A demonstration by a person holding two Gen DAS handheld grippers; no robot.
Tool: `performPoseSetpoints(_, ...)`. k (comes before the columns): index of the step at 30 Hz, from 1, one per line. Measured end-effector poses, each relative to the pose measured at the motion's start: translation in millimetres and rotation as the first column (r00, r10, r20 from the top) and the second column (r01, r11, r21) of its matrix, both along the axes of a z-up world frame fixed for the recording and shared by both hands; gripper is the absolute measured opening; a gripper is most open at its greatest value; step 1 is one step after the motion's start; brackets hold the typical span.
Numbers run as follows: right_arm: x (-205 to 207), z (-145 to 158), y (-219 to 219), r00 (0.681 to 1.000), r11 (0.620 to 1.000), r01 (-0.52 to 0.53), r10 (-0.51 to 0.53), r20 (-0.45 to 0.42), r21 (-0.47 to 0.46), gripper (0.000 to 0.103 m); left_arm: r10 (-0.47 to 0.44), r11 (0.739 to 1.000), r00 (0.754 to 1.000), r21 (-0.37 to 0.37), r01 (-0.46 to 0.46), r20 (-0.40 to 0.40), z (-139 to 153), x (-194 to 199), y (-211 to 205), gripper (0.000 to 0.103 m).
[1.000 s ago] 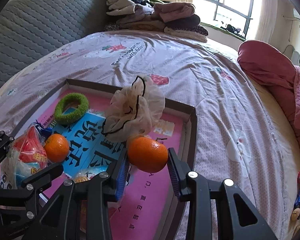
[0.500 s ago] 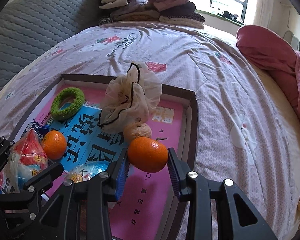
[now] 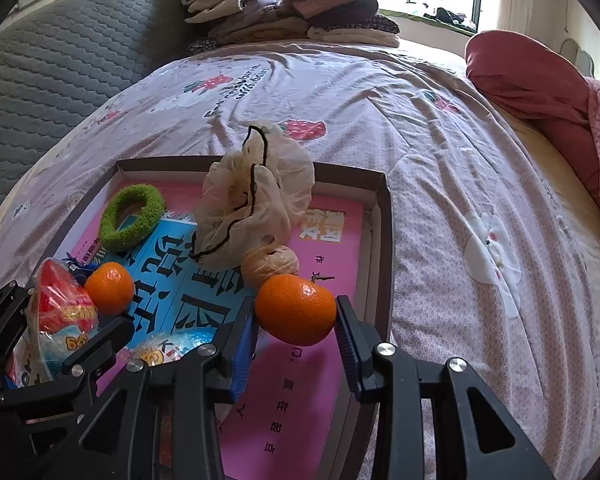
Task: Organize objects
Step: 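Lower the egg toy into the tray while the right tool lowers the orange beside the walnut, then open the left tool to release the egg toy while the right tool releases the orange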
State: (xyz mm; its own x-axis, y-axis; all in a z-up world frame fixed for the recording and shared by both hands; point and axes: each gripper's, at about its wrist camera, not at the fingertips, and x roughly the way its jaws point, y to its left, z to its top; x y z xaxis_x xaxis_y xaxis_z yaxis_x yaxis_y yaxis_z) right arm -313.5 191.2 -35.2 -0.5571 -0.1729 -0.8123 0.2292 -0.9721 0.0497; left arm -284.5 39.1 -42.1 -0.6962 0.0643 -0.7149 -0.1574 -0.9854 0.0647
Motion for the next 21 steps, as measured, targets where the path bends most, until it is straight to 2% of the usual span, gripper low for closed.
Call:
performPoseSetpoints(6,-0.4,0.9,0.7,1.000,1.000,0.012,-0.012,-0.009,0.001,0.038,0.013,1.000,1.000,0.011,-0.013,0.029,-6.6,-4.6,-5.2,0.056)
performPoseSetpoints(21,1.5,4.7,-1.6,1.000,1.000,0.002,-0.002,-0.020,0.008,0.038,0.004,0.999,0.999,0.046,-0.006,0.043,-8.9,-3.1,-9.8,0.056)
